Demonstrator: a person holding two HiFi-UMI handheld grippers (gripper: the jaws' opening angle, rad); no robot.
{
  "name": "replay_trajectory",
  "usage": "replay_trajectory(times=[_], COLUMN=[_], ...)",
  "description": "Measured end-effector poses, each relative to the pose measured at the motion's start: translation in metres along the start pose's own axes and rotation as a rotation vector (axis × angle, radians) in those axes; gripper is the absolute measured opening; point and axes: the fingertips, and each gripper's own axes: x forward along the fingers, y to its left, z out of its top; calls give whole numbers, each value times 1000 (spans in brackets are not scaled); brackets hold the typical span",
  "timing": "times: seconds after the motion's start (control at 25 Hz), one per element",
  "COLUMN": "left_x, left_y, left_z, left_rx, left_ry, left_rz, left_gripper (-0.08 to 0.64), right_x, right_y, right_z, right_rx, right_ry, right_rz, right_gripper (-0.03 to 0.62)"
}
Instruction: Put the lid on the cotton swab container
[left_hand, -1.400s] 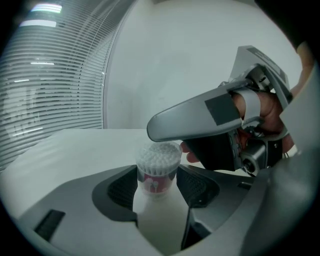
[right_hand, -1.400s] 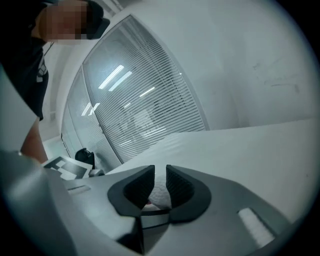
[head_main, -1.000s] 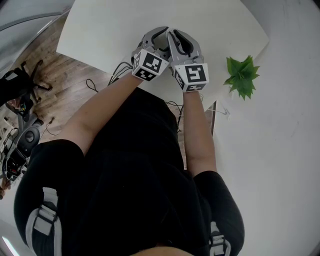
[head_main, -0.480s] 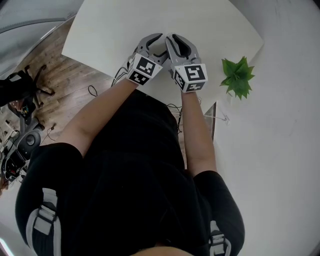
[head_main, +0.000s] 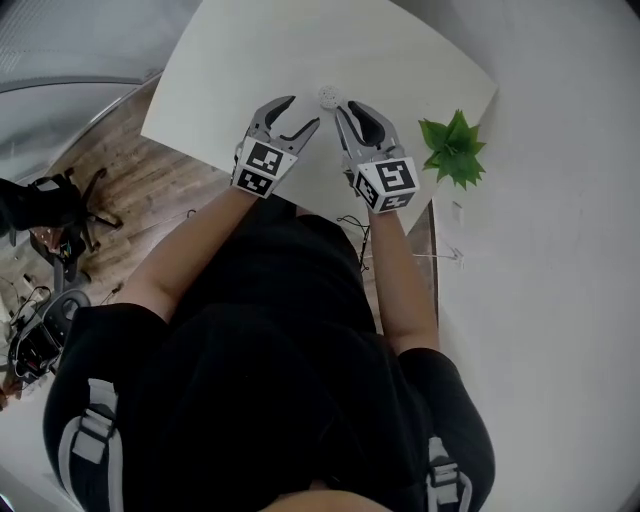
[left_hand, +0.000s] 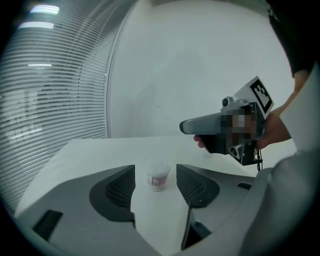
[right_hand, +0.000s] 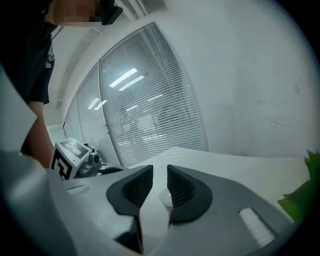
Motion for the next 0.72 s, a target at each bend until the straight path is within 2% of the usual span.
replay_trajectory(times=[0.24,0.48,0.72], left_x=[-42,-78,-104], left_y=[-13,-38,-50], left_z=[43,86,130], left_rx=[62,165,218], left_ry=[-60,-120,-201], left_rz=[-33,-139,-245], left_gripper=[250,238,192], right_x=[-42,-77,-101], right_y=[13,26,38], right_z=[26,58,85], right_rx=[0,-5,-22], right_ry=[-72,-160,-210], right_rz=[-5,-49,-122], right_gripper=[98,89,61])
